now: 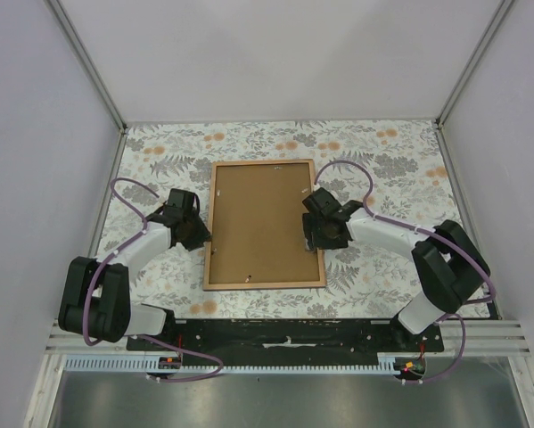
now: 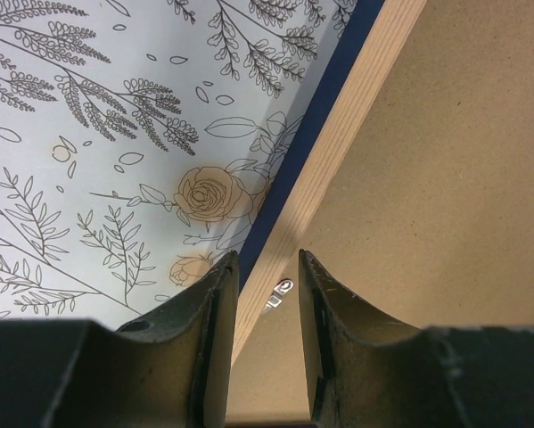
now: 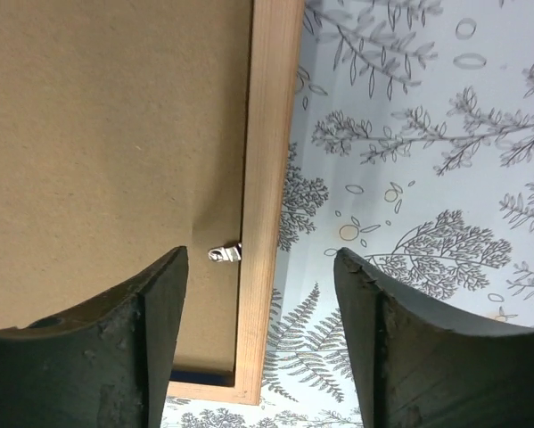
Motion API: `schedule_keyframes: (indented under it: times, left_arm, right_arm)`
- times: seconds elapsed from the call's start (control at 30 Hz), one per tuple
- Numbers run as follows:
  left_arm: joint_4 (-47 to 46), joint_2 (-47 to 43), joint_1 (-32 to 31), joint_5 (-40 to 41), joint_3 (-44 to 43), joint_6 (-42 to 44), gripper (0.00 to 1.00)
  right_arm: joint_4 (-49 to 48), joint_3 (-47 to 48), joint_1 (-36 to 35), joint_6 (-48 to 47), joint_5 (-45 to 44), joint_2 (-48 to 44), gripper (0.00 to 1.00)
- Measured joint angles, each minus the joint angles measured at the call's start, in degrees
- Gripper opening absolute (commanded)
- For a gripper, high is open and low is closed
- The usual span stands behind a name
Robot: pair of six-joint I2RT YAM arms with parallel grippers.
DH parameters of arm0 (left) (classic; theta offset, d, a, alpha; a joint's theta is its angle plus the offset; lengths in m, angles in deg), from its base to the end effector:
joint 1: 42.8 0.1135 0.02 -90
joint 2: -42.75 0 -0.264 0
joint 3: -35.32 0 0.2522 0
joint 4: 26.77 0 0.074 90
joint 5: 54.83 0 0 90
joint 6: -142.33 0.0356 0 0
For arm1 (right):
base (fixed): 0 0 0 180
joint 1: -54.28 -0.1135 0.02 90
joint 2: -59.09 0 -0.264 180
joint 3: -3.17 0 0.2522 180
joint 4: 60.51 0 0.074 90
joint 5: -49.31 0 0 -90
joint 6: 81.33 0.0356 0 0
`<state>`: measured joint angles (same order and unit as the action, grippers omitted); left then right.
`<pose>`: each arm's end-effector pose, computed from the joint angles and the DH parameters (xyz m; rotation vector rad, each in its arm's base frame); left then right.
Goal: Put the photo into the frame
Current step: Press the fastener onto the backboard.
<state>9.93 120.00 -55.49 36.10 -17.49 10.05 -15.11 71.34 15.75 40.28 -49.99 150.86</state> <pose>0.2384 -0.0531 0.1707 -0.6877 2.5818 -0.2980 0.2370 0.1814 0.1745 -0.1245 2.7452 0.1097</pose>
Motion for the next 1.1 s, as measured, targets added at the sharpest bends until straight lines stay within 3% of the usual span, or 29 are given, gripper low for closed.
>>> schedule_keyframes:
  times: [0.3,0.5,0.77,1.1]
  left_arm:
    - [3.4,0.0,0.1,1.1,-7.2,1.7,0.4]
    - [3.9,0.2,0.4,2.0,-10.2,2.5,0.4]
    - [4.9,3.5,0.5,2.6,-10.4,2.9,0.4]
    - [4.5,6.1,0.5,3.2,-9.9,2.9,0.39]
  right_arm:
    - [1.9,12.1,4.0,-0.3,0.0,1.1,0.85]
    - [1.8,23.7,10.6,-0.8,-0.1,10.4,0.84]
    - [3.4,35.1,13.4,-0.7,0.1,23.2,0.84]
    - [4.5,41.6,14.3,0.5,0.4,28.6,0.8]
